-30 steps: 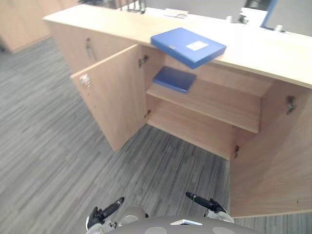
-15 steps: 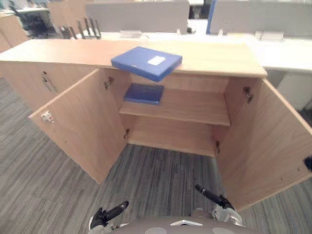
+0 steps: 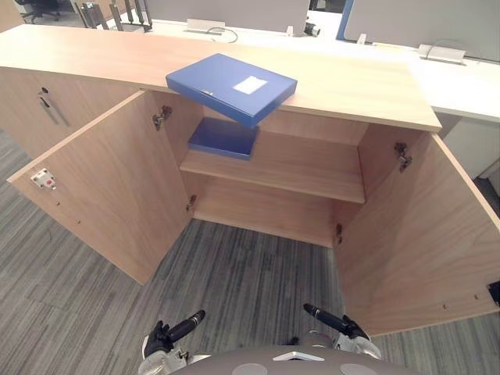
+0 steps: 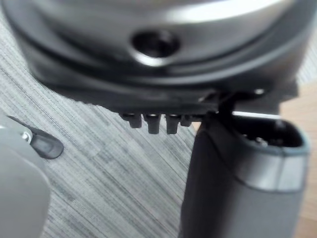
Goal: Walk over to the cabinet, pick up the folder, carry it to the office cabinet, place the folder inside the office cabinet, then close the office cabinet door
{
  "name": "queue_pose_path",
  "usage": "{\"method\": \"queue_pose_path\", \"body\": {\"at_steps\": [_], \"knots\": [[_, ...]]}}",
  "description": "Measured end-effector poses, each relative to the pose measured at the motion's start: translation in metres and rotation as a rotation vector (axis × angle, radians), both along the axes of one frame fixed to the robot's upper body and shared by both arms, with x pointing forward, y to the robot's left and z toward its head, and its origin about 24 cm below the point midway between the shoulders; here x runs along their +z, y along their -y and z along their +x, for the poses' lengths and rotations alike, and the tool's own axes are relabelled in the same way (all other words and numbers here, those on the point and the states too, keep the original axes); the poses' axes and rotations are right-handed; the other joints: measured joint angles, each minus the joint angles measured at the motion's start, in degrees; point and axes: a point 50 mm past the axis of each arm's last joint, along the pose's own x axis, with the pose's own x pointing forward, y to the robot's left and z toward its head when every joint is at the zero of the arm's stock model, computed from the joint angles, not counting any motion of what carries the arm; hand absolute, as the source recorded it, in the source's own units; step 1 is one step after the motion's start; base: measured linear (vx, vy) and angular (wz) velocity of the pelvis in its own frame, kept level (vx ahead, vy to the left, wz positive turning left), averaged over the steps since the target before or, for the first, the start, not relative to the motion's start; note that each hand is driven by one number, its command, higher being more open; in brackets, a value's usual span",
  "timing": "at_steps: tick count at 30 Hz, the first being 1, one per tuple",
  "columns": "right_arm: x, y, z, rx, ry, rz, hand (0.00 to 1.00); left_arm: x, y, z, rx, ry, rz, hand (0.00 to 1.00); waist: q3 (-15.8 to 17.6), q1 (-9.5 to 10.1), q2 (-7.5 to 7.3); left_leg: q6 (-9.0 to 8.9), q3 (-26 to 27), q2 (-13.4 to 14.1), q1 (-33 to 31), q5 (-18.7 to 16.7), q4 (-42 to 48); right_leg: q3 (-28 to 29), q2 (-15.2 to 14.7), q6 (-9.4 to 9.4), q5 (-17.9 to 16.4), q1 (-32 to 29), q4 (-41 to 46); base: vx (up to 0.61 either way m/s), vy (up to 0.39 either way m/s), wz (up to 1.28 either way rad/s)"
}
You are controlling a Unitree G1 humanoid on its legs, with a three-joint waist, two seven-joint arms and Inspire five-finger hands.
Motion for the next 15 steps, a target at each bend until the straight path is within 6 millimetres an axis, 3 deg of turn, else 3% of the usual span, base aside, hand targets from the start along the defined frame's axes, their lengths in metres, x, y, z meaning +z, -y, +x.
{"method": "queue_pose_path", "body": {"at_steps": [7,10,12,14,15], "knots": [[-0.002,0.0,-0.004,-0.01,-0.015,0.01,1.0,0.001,0.004,0.009,-0.106,0.007,0.021,1.0,-1.95,-0.38,0.19,-0.03,-0.61,0.4,-3.36,0.02,0.35,-0.73,1.61,0.65,3.01,0.09,-5.7,0.12,0.071,0.02],[-0.003,0.0,-0.005,-0.04,-0.023,0.02,1.0,0.002,0.014,0.018,-0.178,0.022,0.003,1.0,-2.12,-0.67,0.02,-0.05,-2.11,0.55,-4.67,0.03,1.61,-1.71,2.47,0.86,3.91,1.18,-8.36,0.15,0.02,0.14],[-0.003,-0.001,-0.006,-0.039,-0.03,0.025,1.0,0.002,0.016,0.021,-0.215,0.031,-0.004,1.0,-2.41,-0.81,-0.43,-0.93,-2.88,0.86,-6.3,-0.51,4.92,-1.74,3.41,0.61,4.92,2.64,-11.27,0.16,-0.001,0.1],[-0.004,-0.004,-0.007,-0.037,-0.04,0.034,1.0,0.004,0.014,0.025,-0.218,0.039,0.005,1.0,-2.47,-0.38,-0.61,-3.72,-2.79,1.9,-10.69,-2.87,16.8,-1.08,5.49,0.15,6.34,5.94,-16.25,0.17,-0.029,-0.1],[-0.004,-0.004,-0.007,-0.035,-0.041,0.034,1.0,0.004,0.013,0.026,-0.218,0.043,0.007,1.0,-2.45,-0.25,-0.58,-4.07,-2.79,2.32,-12.15,-3.32,21.15,-0.58,6.14,-0.23,6.65,6.88,-17.24,0.13,-0.047,-0.22]]}}
